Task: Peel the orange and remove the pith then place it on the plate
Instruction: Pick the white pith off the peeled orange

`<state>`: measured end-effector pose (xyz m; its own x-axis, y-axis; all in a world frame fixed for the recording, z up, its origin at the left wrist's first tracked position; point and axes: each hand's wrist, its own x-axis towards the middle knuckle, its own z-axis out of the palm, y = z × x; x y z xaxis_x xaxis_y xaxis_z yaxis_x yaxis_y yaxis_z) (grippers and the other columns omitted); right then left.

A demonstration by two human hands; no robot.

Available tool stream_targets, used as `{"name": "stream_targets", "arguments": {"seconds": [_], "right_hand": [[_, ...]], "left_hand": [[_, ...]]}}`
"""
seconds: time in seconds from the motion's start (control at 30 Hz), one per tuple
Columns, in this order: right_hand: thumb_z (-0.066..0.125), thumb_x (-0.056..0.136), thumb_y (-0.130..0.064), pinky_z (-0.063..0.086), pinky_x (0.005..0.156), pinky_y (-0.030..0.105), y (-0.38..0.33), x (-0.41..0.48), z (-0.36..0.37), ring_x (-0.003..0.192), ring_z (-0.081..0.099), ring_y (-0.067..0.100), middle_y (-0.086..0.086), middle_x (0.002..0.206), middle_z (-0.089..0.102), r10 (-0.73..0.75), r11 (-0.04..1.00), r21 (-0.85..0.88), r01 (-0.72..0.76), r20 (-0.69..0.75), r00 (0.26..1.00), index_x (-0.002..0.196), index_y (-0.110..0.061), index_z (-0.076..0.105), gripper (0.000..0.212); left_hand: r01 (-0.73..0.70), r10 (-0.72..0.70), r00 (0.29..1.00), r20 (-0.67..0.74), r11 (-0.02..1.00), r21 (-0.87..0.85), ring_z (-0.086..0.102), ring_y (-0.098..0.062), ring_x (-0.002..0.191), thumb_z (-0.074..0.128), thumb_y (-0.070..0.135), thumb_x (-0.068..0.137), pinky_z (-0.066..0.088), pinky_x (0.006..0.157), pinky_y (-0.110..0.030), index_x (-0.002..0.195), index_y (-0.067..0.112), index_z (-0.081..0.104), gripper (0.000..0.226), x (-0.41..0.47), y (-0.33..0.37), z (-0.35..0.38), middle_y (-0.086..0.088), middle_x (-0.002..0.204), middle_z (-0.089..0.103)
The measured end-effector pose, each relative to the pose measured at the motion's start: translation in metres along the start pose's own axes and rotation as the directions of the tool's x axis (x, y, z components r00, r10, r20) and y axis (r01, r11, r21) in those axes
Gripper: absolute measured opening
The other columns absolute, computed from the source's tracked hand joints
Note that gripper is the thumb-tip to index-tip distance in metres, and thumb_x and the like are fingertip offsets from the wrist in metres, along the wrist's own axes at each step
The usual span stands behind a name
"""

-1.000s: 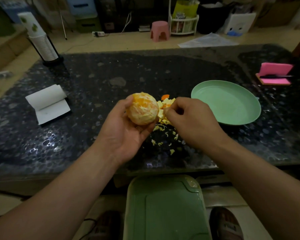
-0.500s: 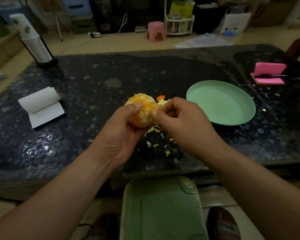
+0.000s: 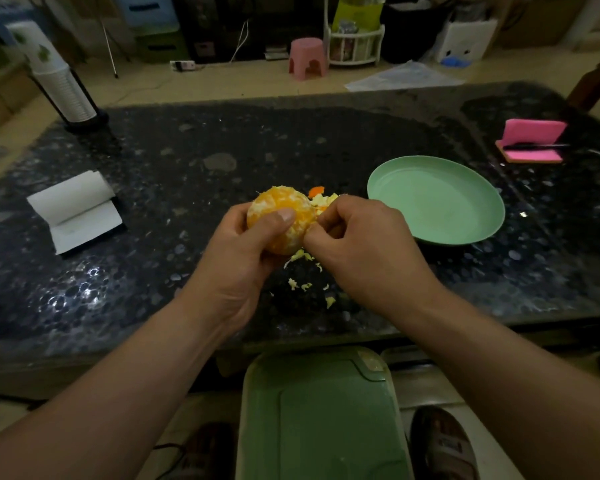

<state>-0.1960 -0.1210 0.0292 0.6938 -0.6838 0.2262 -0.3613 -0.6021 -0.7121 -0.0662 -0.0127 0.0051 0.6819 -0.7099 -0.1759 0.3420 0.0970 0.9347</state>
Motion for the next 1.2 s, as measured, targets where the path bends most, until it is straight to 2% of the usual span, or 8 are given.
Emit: {"name": "stream_targets", "arguments": {"seconds": [0.17,0.33,0.5,0.67,0.8,0.9,1.03,1.2], "right_hand": [[0.067,0.094,-0.026,0.054,0.059,0.042,0.002,0.001,0.002,0.058,0.059,0.012,-0.003,0.064,0.065,-0.025,0.999,-0.028,0.024,-0.056,0.998,0.077,-0.020,0.066,0.018],[0.070,0.094,-0.025,0.059,0.069,0.040,0.000,-0.006,-0.002,0.071,0.065,0.006,-0.011,0.077,0.069,-0.070,0.997,0.038,0.072,-0.047,0.996,0.097,-0.024,0.069,0.004],[0.073,0.096,-0.026,0.060,0.072,0.038,-0.001,-0.008,-0.003,0.076,0.067,0.007,-0.012,0.085,0.069,-0.196,0.981,-0.027,0.194,-0.095,0.976,0.106,-0.023,0.070,0.012],[0.074,0.096,-0.027,0.062,0.073,0.040,0.001,-0.007,0.001,0.076,0.069,0.008,-0.010,0.085,0.073,-0.219,0.975,-0.048,0.215,-0.109,0.969,0.106,-0.020,0.074,0.012],[0.073,0.096,-0.027,0.061,0.072,0.042,0.004,-0.005,0.002,0.074,0.069,0.010,-0.010,0.083,0.073,-0.201,0.979,-0.066,0.195,-0.106,0.974,0.101,-0.019,0.075,0.010],[0.073,0.096,-0.028,0.060,0.069,0.042,0.004,-0.005,0.003,0.071,0.067,0.012,-0.009,0.079,0.071,-0.187,0.981,-0.076,0.180,-0.106,0.977,0.096,-0.020,0.074,0.008],[0.070,0.094,-0.029,0.057,0.063,0.043,0.002,-0.004,0.006,0.065,0.063,0.014,-0.008,0.070,0.067,-0.147,0.987,-0.090,0.137,-0.116,0.982,0.083,-0.022,0.067,0.013],[0.071,0.090,-0.033,0.056,0.060,0.043,-0.002,-0.002,0.006,0.060,0.061,0.012,-0.005,0.063,0.064,-0.013,1.000,0.012,0.014,-0.088,0.996,0.075,-0.024,0.060,0.021]], "left_hand": [[0.006,-0.007,1.000,-0.007,0.999,-0.036,0.074,-0.026,0.111,0.077,0.028,0.081,0.062,0.096,-0.044,0.138,0.004,0.058,0.064,0.000,0.000,0.002,-0.017,0.132,0.072],[0.045,-0.041,0.998,0.042,0.994,-0.098,0.068,-0.034,0.128,0.075,0.029,0.088,0.055,0.109,-0.055,0.145,-0.001,0.053,0.068,0.002,0.002,-0.002,-0.020,0.139,0.068],[0.047,-0.044,0.999,0.032,0.994,-0.097,0.068,-0.036,0.127,0.077,0.028,0.087,0.055,0.108,-0.055,0.144,-0.002,0.053,0.069,0.000,0.005,-0.001,-0.021,0.139,0.067],[0.000,-0.002,0.999,-0.039,0.999,-0.042,0.074,-0.029,0.116,0.086,0.028,0.081,0.061,0.099,-0.048,0.136,0.002,0.057,0.068,-0.005,0.007,0.004,-0.017,0.132,0.071],[-0.065,0.067,0.996,-0.061,0.997,0.045,0.076,-0.022,0.110,0.082,0.035,0.073,0.062,0.091,-0.037,0.133,0.010,0.058,0.070,-0.009,0.009,0.007,-0.008,0.127,0.073],[-0.127,0.137,0.989,-0.065,0.983,0.136,0.075,-0.020,0.109,0.088,0.031,0.081,0.060,0.086,-0.032,0.132,0.017,0.058,0.061,-0.008,0.006,0.005,-0.004,0.124,0.073],[-0.220,0.240,0.970,-0.047,0.939,0.264,0.074,-0.017,0.111,0.087,0.033,0.082,0.061,0.089,-0.032,0.130,0.026,0.057,0.057,-0.010,0.001,0.004,-0.001,0.125,0.072],[-0.275,0.301,0.953,-0.030,0.906,0.323,0.072,-0.016,0.113,0.085,0.036,0.081,0.060,0.087,-0.027,0.134,0.024,0.054,0.062,-0.014,0.002,0.007,-0.003,0.129,0.069]]}}
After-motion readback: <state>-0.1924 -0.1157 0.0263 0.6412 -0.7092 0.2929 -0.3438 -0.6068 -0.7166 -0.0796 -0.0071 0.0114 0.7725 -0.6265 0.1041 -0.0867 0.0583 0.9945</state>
